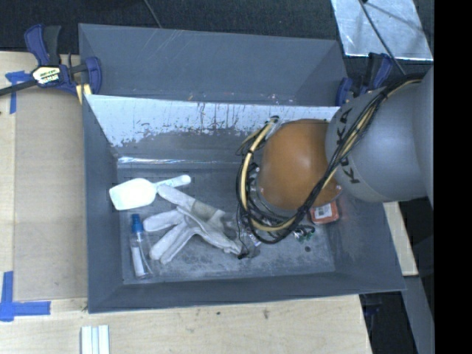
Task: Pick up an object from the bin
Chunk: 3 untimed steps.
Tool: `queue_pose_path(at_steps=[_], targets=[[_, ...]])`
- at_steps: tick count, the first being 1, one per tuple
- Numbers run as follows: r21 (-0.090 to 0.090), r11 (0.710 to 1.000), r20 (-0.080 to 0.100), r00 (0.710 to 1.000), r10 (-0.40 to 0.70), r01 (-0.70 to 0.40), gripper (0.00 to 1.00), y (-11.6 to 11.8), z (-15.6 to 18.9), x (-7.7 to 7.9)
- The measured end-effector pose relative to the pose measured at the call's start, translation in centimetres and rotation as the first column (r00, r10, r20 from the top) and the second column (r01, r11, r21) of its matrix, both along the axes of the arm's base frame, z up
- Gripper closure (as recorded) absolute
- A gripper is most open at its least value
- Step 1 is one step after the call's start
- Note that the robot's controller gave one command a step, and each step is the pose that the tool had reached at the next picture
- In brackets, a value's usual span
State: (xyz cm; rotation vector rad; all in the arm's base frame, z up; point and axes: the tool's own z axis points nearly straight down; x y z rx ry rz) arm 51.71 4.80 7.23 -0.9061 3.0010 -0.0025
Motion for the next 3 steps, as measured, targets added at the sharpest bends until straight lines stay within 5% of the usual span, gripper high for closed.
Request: queue_pose_path(at_steps=[3], targets=[[-0.001,1.0,-0.009,1.0,-0.002,0.002,1.0,0.0,4.8,-0.3]])
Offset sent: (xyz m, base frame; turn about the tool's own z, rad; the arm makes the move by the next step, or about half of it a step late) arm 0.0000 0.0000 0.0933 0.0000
